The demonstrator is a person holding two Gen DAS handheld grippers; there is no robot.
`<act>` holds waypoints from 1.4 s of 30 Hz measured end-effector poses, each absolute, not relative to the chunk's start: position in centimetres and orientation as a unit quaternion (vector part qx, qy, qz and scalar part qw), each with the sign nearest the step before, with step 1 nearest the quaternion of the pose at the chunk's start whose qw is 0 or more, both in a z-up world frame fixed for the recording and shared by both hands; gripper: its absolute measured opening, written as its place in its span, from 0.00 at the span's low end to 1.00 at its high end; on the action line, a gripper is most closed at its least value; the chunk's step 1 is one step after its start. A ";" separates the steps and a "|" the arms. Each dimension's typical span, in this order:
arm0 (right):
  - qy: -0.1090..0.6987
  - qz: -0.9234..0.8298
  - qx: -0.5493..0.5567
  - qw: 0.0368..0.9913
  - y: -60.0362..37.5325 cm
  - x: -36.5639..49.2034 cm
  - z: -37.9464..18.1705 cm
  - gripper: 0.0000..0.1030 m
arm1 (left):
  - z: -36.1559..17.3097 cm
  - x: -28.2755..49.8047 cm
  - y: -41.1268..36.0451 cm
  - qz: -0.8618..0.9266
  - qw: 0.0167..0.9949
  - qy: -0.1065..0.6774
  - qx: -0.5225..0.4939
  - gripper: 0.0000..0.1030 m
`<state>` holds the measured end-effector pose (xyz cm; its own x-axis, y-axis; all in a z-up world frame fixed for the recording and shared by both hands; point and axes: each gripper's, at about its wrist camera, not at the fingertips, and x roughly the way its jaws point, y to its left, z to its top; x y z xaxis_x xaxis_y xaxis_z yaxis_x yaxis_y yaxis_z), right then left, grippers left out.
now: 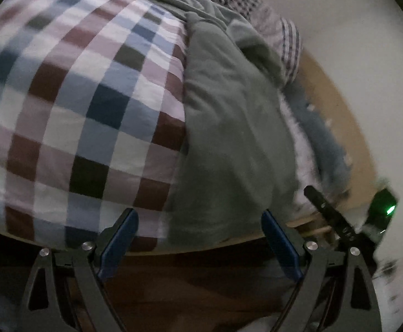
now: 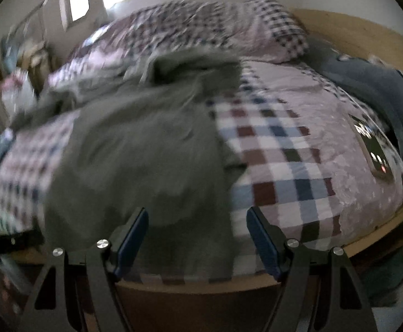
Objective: Fold clothes
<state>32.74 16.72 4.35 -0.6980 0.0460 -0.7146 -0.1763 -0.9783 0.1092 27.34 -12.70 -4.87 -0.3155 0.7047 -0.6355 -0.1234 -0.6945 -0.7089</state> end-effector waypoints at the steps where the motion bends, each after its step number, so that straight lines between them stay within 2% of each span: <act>1: 0.101 0.919 -0.375 0.063 17.2 32.9 4.6 0.75 | -5.0 27.3 -13.1 0.751 0.279 -0.302 -0.516 0.90; 8: 0.196 0.917 -0.344 0.056 20.1 33.4 5.0 0.75 | -5.4 26.8 -12.4 0.712 0.344 -0.353 -0.501 0.90; 16: 0.198 0.922 -0.331 0.038 20.3 33.6 5.2 0.75 | -6.5 26.5 -12.3 0.693 0.347 -0.362 -0.518 0.89; 18: 0.192 0.924 -0.330 0.036 20.1 33.6 5.3 0.75 | -6.8 26.4 -12.5 0.690 0.342 -0.365 -0.523 0.84; 20: 0.189 0.925 -0.328 0.031 19.9 33.6 5.4 0.75 | -7.2 26.4 -13.4 0.690 0.325 -0.367 -0.532 0.65; 21: 0.187 0.926 -0.328 0.029 19.8 33.6 5.4 0.75 | -7.4 26.5 -13.8 0.690 0.315 -0.370 -0.536 0.59; 23: 0.182 0.926 -0.329 0.026 19.6 33.6 5.4 0.75 | -8.3 26.6 -14.6 0.685 0.294 -0.381 -0.547 0.34; 27: 0.169 0.928 -0.332 0.015 18.8 33.5 5.4 0.75 | -8.5 26.9 -14.7 0.683 0.287 -0.376 -0.556 0.23; 29: 0.150 0.932 -0.330 0.009 18.0 33.5 5.6 0.75 | -8.2 27.1 -14.6 0.682 0.291 -0.373 -0.558 0.10; 34: 0.071 0.943 -0.325 -0.011 14.7 34.2 6.2 0.75 | -6.9 27.0 -14.8 0.677 0.291 -0.372 -0.564 0.05; 39: -0.070 0.951 -0.294 -0.059 8.6 36.6 6.8 0.75 | -4.8 26.8 -15.5 0.675 0.288 -0.374 -0.567 0.04; 42: -0.164 0.941 -0.280 -0.092 4.6 38.2 6.2 0.78 | -3.8 26.8 -15.2 0.673 0.282 -0.376 -0.571 0.04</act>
<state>38.21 4.64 6.24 -0.8261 -0.0806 -0.5577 0.2645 -0.9294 -0.2575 26.81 -15.20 -3.79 -0.1892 0.8091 -0.5564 0.0500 -0.5580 -0.8283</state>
